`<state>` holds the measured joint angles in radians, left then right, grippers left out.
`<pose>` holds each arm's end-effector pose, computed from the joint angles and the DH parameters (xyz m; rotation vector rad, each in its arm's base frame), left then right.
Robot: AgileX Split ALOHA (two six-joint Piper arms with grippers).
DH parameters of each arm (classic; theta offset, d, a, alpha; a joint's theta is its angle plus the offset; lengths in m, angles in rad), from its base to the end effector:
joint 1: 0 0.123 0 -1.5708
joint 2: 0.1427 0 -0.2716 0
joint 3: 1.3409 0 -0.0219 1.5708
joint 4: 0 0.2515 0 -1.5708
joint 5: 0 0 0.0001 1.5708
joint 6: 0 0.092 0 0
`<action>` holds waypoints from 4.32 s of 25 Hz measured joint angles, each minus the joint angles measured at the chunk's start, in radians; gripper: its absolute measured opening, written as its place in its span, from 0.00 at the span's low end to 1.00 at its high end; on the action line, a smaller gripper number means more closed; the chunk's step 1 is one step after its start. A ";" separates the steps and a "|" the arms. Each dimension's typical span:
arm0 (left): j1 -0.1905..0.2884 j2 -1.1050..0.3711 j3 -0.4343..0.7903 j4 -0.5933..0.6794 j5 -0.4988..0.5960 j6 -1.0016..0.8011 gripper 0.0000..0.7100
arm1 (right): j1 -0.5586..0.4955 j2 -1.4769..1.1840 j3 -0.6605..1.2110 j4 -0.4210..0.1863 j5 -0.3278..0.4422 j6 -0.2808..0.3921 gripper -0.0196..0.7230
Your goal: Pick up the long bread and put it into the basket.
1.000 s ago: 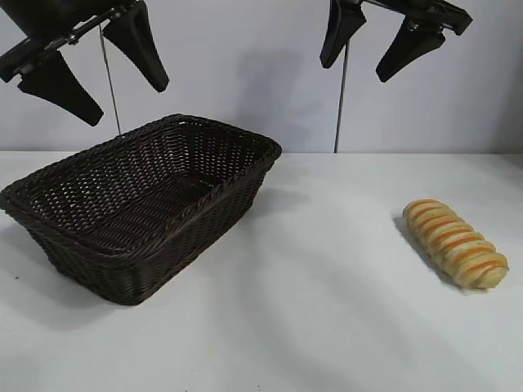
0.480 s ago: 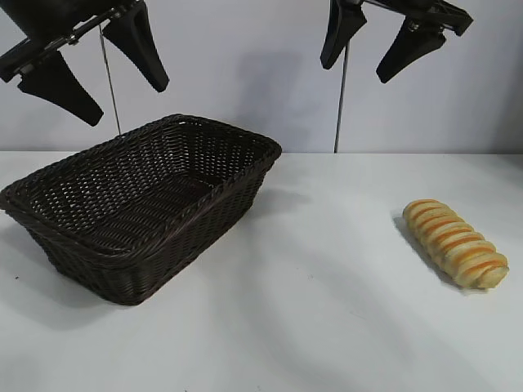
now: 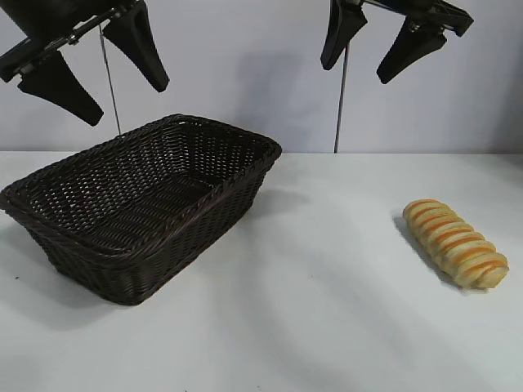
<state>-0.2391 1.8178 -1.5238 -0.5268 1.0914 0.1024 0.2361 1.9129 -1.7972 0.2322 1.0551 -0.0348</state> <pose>0.3602 -0.1301 0.2662 0.2235 2.8075 -0.7435 0.4056 0.1165 0.2988 -0.2737 2.6432 0.3722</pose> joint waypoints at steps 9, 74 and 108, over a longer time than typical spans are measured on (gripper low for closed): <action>0.000 -0.087 0.000 0.064 0.071 -0.033 0.84 | 0.000 0.000 0.000 0.000 0.000 0.000 0.75; -0.014 -0.146 0.557 0.184 -0.423 -0.921 0.84 | 0.000 0.000 0.000 0.000 0.001 0.000 0.75; -0.014 -0.056 0.557 0.155 -0.523 -0.860 0.14 | 0.000 0.000 0.000 0.000 0.002 0.000 0.75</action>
<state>-0.2529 1.7615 -0.9668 -0.3718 0.5685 -0.7577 0.2361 1.9129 -1.7972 0.2322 1.0576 -0.0348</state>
